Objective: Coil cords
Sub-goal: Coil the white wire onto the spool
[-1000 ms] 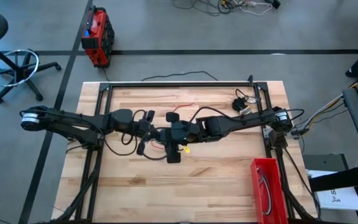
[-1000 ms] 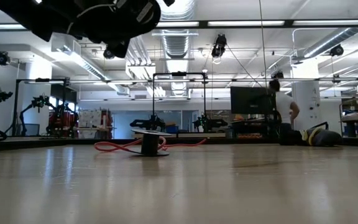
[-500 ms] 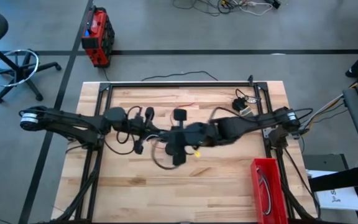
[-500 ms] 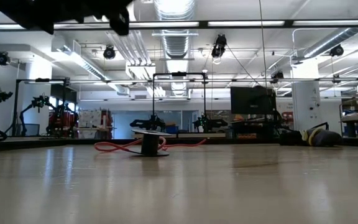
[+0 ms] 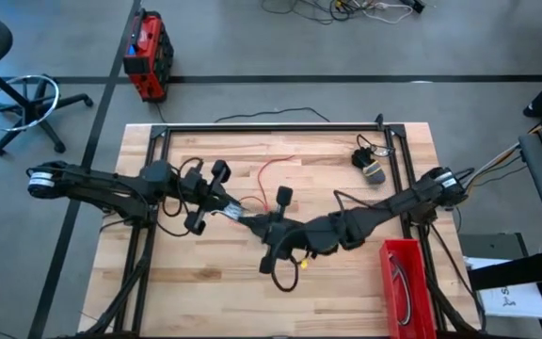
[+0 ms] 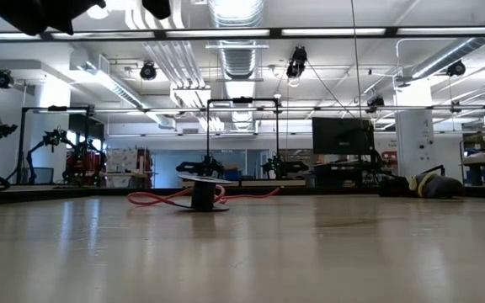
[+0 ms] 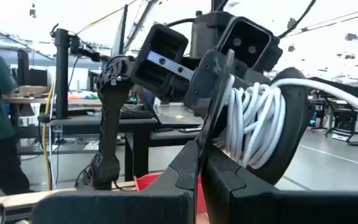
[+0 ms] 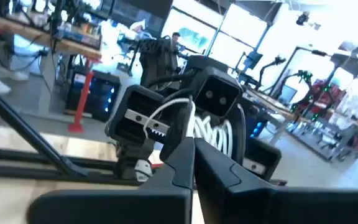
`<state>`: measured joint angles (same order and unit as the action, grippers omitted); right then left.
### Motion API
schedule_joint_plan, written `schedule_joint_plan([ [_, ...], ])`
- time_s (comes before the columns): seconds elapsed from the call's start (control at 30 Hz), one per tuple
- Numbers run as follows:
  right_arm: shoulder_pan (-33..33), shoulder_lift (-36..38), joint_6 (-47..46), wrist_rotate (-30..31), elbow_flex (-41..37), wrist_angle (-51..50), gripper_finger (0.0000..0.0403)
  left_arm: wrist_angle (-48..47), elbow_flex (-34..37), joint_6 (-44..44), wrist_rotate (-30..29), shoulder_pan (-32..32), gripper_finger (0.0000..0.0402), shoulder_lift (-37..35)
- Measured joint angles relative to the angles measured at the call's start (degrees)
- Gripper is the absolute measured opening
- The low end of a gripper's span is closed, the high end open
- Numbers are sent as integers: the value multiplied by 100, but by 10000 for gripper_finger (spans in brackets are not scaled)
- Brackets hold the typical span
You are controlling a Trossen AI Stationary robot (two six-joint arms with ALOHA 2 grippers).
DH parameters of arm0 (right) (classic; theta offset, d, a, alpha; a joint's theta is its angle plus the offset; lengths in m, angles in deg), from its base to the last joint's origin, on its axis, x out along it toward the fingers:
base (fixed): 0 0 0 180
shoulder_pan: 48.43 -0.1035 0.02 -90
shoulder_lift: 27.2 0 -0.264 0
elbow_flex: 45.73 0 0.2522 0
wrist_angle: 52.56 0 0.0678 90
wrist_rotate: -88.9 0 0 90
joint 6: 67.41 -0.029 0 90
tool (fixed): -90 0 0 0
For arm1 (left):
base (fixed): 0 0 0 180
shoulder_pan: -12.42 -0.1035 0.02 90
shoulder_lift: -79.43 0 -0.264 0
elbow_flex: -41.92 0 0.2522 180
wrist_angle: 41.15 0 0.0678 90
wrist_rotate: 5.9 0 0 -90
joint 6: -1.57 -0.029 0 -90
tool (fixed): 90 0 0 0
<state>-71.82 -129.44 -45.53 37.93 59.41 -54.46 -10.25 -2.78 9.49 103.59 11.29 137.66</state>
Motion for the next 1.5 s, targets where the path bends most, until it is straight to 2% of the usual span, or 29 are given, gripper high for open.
schedule_joint_plan([
  [0.13, -36, 0, -341, 202, -82, 122, 21, 62, 0, 10, -61, 24, 0, -23],
  [0.27, -34, -4, -568, 224, -91, 127, 66, 64, 0, -17, -59, 26, 0, -31],
  [0.4, -31, -4, -439, 328, -91, 155, 107, 66, 0, -29, -68, 27, 0, -28],
  [0.5, -95, 10, -145, 530, -91, 167, 122, 68, 4, -31, -101, 27, 0, -28],
  [0.63, -250, 34, 99, 913, -91, 22, 116, 59, 25, 11, -103, 27, 0, -28],
  [0.8, -366, 44, -328, 812, -91, -484, 92, 134, 24, 33, -225, 15, 0, -31],
  [0.97, -278, 39, -515, 895, -91, -384, 83, 201, 24, 28, -184, 13, 0, -20],
  [1.17, -250, 35, -628, 1274, -91, -449, 95, 226, 24, 54, -182, 22, 0, -22],
  [1.3, -175, -1, -1124, 1504, -91, -739, 107, 255, 24, 57, -178, 22, 0, -24],
  [1.43, 40, -4, -1616, 1465, -93, -866, 114, 252, 26, 56, -91, 25, 0, -24],
  [1.5, 162, -4, -1681, 1240, -93, -859, 113, 254, 28, 57, -88, 29, 0, -24],
])
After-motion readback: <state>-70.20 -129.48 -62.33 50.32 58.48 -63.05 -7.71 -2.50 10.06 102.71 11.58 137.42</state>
